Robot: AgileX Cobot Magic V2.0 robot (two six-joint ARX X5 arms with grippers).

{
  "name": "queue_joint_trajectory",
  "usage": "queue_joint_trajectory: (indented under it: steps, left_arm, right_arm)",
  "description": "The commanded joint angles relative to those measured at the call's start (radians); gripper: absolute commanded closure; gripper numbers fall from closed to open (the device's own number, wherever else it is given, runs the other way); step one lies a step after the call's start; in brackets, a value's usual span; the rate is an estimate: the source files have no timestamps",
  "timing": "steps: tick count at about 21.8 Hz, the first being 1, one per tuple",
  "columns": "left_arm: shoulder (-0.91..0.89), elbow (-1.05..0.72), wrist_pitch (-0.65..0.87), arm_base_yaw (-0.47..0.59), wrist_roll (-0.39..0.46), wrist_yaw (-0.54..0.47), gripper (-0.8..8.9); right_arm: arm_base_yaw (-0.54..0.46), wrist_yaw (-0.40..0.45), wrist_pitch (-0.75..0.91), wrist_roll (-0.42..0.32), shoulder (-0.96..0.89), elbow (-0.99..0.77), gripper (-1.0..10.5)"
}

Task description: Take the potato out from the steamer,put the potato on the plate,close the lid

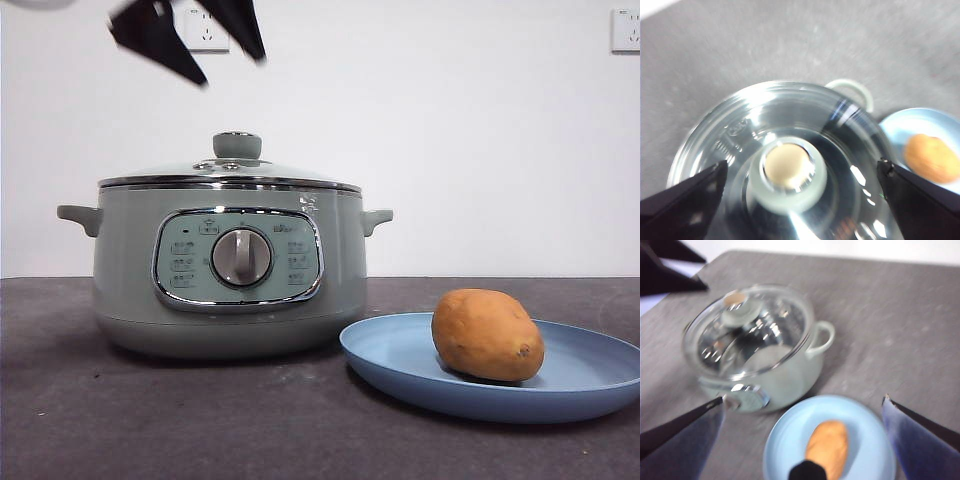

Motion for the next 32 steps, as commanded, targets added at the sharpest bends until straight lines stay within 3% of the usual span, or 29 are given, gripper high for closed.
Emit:
queue_joint_trajectory:
  steps: [1,10,12,14,15,17,19,32]
  left_arm:
    - [-0.043,0.013,-0.108,-0.004,-0.003,0.011,3.12]
    - [-0.194,0.031,-0.395,-0.004,-0.003,0.057,3.47]
    - [-0.215,0.031,-0.425,-0.004,-0.002,0.082,4.26]
    - [-0.235,0.031,-0.448,-0.004,-0.002,0.101,5.77]
    - [-0.240,0.031,-0.454,-0.004,-0.001,0.113,6.70]
    - [-0.251,0.031,-0.460,-0.005,0.002,0.117,8.29]
    - [-0.255,0.031,-0.464,-0.005,0.002,0.117,8.22]
    - [-0.255,0.031,-0.468,-0.005,0.001,0.115,8.17]
  right_arm:
    - [0.002,-0.060,-0.032,0.003,-0.001,0.001,4.1]
    - [0.002,-0.242,-0.182,0.004,-0.001,0.001,4.1]
    - [0.003,-0.257,-0.210,0.003,-0.001,0.001,4.1]
    - [0.003,-0.266,-0.233,0.003,-0.001,0.001,4.2]
    - [0.003,-0.267,-0.242,0.003,-0.001,0.001,4.8]
    - [0.003,-0.266,-0.259,0.003,-0.001,0.001,7.1]
    - [0.003,-0.266,-0.267,0.002,-0.001,0.001,9.8]
    - [0.002,-0.262,-0.266,0.002,-0.002,0.001,9.5]
